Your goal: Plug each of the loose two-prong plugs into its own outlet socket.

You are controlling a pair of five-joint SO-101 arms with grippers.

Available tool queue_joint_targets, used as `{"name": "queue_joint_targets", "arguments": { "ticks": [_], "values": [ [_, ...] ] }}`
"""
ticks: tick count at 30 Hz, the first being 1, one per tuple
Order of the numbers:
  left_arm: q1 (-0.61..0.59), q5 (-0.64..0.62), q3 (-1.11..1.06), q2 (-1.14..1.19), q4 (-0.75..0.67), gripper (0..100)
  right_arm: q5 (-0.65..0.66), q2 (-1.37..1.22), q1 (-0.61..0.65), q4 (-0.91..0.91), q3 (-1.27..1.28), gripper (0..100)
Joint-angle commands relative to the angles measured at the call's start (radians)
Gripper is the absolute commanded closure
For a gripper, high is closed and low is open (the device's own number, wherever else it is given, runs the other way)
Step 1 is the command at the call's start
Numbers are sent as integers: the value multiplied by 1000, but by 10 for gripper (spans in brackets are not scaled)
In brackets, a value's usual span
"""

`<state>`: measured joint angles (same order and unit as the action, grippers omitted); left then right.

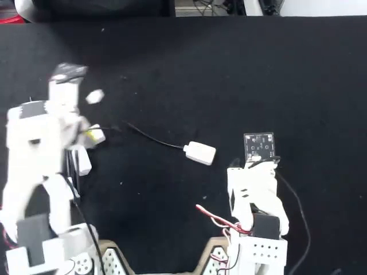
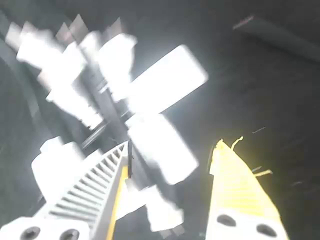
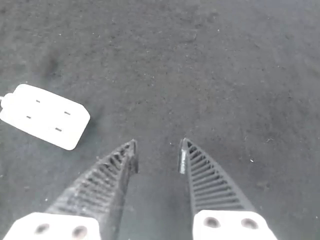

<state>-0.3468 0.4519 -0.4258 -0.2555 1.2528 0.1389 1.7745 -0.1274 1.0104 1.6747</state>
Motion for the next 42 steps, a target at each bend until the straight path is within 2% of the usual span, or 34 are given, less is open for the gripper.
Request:
{"name": "queue_joint_targets", "arguments": {
  "ticks": [1, 11, 19, 23, 28, 31, 35, 37, 39, 42],
  "values": [
    [-156, 123, 159, 101, 77, 737, 0, 21, 15, 9, -51, 871],
    [-286, 390, 331, 210, 86, 737, 0, 21, 15, 11, -51, 871],
    [-282, 387, 335, 327, 9, 737, 0, 21, 15, 9, -50, 871],
    [-228, 318, 337, 370, 5, 737, 0, 21, 15, 3, -38, 871],
    [-179, 272, 337, 405, -146, 737, 0, 21, 15, -18, -24, 871],
    [-171, 144, 328, 428, -147, 737, 0, 21, 15, -20, -22, 871],
    [-154, -278, 335, 476, -130, 737, 0, 21, 15, -20, -21, 871],
    [-166, -414, 335, 494, -166, 737, 0, 21, 15, -20, -21, 871],
    [-180, -466, 331, 508, -207, 737, 0, 21, 15, -20, -21, 871],
    [-176, -465, 328, 519, -262, 737, 0, 21, 15, -20, -19, 871]
  ]
}}
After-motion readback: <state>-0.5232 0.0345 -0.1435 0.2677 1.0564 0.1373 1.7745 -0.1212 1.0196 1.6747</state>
